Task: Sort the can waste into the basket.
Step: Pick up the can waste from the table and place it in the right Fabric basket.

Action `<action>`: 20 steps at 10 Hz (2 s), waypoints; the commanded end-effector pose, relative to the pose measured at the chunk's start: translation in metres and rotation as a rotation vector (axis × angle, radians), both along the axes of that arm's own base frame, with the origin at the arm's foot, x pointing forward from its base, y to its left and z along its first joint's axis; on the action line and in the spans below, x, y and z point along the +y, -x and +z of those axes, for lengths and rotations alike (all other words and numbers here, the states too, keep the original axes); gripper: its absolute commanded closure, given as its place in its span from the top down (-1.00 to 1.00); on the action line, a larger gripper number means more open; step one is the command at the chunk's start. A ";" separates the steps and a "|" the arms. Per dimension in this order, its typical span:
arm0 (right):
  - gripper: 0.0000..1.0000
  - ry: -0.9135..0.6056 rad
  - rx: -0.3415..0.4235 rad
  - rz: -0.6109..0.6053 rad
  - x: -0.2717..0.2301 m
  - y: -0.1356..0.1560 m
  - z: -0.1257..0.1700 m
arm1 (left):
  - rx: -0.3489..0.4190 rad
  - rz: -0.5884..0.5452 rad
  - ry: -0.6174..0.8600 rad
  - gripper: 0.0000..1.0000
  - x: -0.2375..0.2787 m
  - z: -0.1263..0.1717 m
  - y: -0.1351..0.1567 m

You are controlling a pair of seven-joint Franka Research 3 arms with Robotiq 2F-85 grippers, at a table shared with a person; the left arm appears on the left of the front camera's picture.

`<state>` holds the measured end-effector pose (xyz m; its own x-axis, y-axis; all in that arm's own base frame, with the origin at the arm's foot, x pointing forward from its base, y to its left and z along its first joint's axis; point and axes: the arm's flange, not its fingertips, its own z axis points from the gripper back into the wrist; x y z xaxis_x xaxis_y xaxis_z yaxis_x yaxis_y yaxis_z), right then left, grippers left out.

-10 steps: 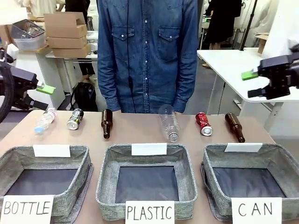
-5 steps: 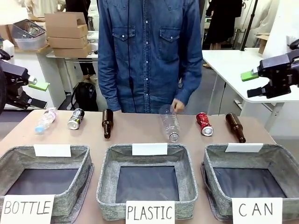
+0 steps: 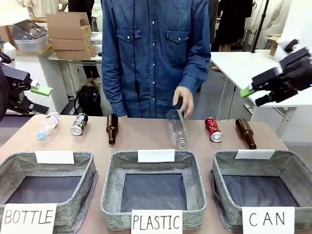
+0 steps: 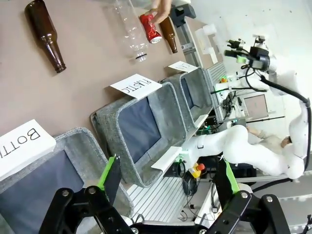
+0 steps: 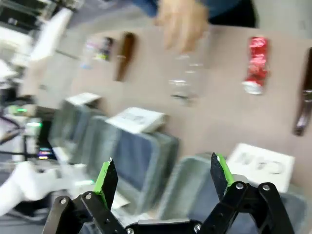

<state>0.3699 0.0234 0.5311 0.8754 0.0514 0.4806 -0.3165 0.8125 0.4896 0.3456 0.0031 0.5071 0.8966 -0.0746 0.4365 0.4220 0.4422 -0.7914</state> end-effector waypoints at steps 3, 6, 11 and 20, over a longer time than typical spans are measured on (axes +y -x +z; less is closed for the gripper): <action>1.00 0.221 -0.062 -0.040 0.002 -0.010 0.011 | -0.024 -0.013 0.025 1.00 0.000 0.002 -0.003; 1.00 0.115 -0.013 0.134 -0.009 0.009 0.013 | -0.024 -0.013 0.025 1.00 0.000 0.002 -0.003; 1.00 -0.012 -0.020 0.061 -0.091 0.105 0.031 | -0.024 -0.013 0.025 1.00 0.000 0.002 -0.003; 1.00 0.041 -0.060 0.038 -0.022 0.024 0.014 | -0.024 -0.013 0.025 1.00 0.000 0.002 -0.003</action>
<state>0.3501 0.0185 0.5393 0.8457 0.1553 0.5106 -0.4047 0.8102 0.4240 0.3471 0.0036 0.5081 0.8954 -0.0772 0.4385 0.4258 0.4361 -0.7928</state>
